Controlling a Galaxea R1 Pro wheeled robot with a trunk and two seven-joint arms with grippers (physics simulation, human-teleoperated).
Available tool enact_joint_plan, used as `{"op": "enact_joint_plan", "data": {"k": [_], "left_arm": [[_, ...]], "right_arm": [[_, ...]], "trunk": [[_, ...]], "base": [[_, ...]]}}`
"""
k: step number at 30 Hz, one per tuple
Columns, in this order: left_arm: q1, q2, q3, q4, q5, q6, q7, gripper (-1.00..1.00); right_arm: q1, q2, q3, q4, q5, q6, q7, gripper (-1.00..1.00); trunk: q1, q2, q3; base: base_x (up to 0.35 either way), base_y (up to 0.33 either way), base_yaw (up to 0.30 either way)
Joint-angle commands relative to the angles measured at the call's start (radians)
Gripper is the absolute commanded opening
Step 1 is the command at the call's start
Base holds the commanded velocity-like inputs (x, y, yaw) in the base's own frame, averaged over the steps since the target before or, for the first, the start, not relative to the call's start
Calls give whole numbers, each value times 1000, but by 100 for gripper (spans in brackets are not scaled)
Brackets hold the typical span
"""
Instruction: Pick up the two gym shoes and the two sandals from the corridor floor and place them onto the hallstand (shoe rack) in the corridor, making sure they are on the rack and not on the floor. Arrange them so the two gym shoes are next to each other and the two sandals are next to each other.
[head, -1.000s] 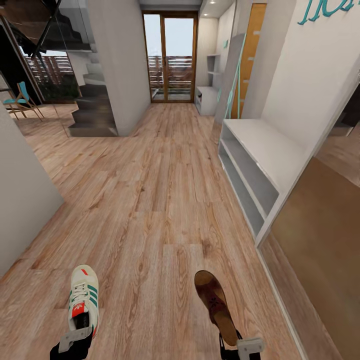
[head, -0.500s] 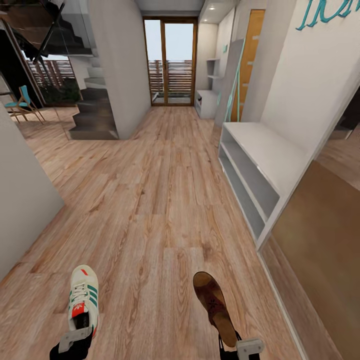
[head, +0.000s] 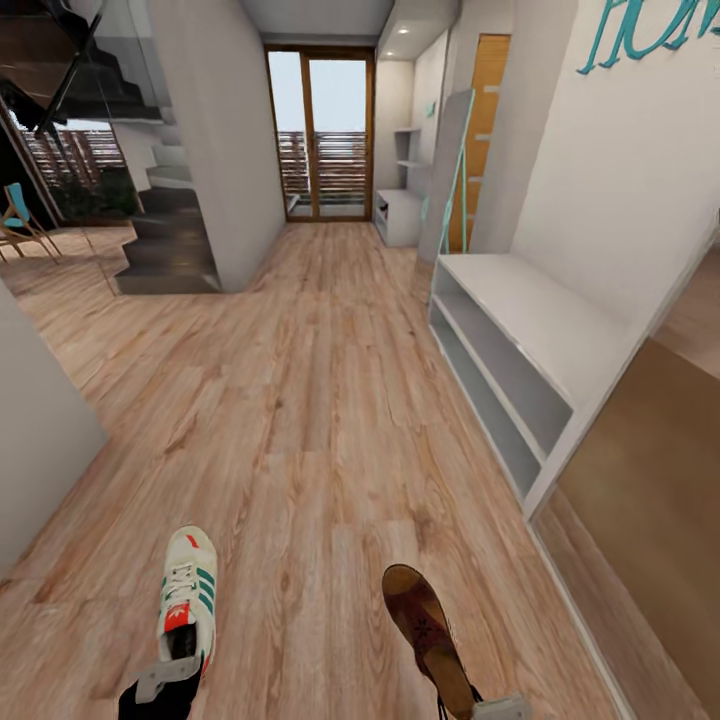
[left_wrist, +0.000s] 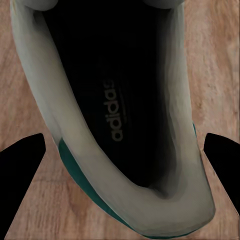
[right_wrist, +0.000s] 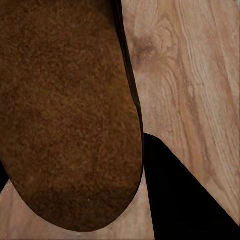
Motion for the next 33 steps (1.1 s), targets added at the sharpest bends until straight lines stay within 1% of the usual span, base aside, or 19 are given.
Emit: {"op": "enact_joint_plan", "data": {"k": [1, 2, 3, 4, 5, 6, 7, 10, 13, 15, 21, 26, 33], "left_arm": [[-1, -1, -22, 5, -27, -7, -5, -100], [-1, -3, -38, 18, -55, -11, -2, -100], [-1, -3, -42, 24, -62, -14, -2, -100], [-1, -5, -47, 38, -72, -27, -1, -100], [-1, -7, -50, 52, -78, -49, 0, -100], [-1, -8, -52, 59, -79, -63, 1, -100], [-1, -13, -55, 82, -82, -106, 1, -100], [-1, -44, -53, 112, -89, -160, 4, -100], [-1, -60, -51, 117, -87, -177, 18, -100], [-1, -64, -50, 122, -87, -182, 35, -100], [-1, -66, -49, 126, -88, -185, 47, -100], [-1, -66, -49, 127, -87, -185, 48, -100], [-1, -66, -48, 123, -86, -184, 50, -100]], "right_arm": [[-1, -1, 7, -7, -16, -2, 10, -100], [-1, -1, 6, -11, -39, -2, 20, -100], [-1, -1, 6, -12, -48, -1, 22, -100], [-1, -1, 7, -14, -69, -1, 26, -100], [-1, -1, 7, -15, -89, 0, 28, -100], [-1, -1, 7, -16, -98, 0, 29, -100], [-2, -1, 7, -16, -118, 1, 31, -100], [-2, -1, 7, -16, -134, 2, 33, -100], [-2, 0, 8, -12, -138, 2, 31, -100], [-2, 0, 9, -8, -139, 1, 30, -100], [-2, 0, 16, 8, -132, 0, 29, -100], [-2, 1, 17, 77, -123, -4, 29, -100], [-2, 1, 11, 88, -121, -7, 25, -100]], "trunk": [[0, 0, 1], [0, 0, 2], [0, 0, 3], [0, 0, 4], [0, 0, 5], [0, 0, 7], [0, 0, 8], [0, 0, 12], [0, 0, 14], [0, 0, 15], [0, 0, 15], [0, 0, 15], [0, 0, 15]], "base": [[227, 232, -219], [206, 232, -222], [202, 232, -222], [196, 232, -223], [192, 232, -224], [194, 232, -224], [211, 232, -225], [223, 232, -225], [230, 232, -168], [233, 231, -58], [236, 229, -13], [237, 216, -1], [237, 204, 0]]}}
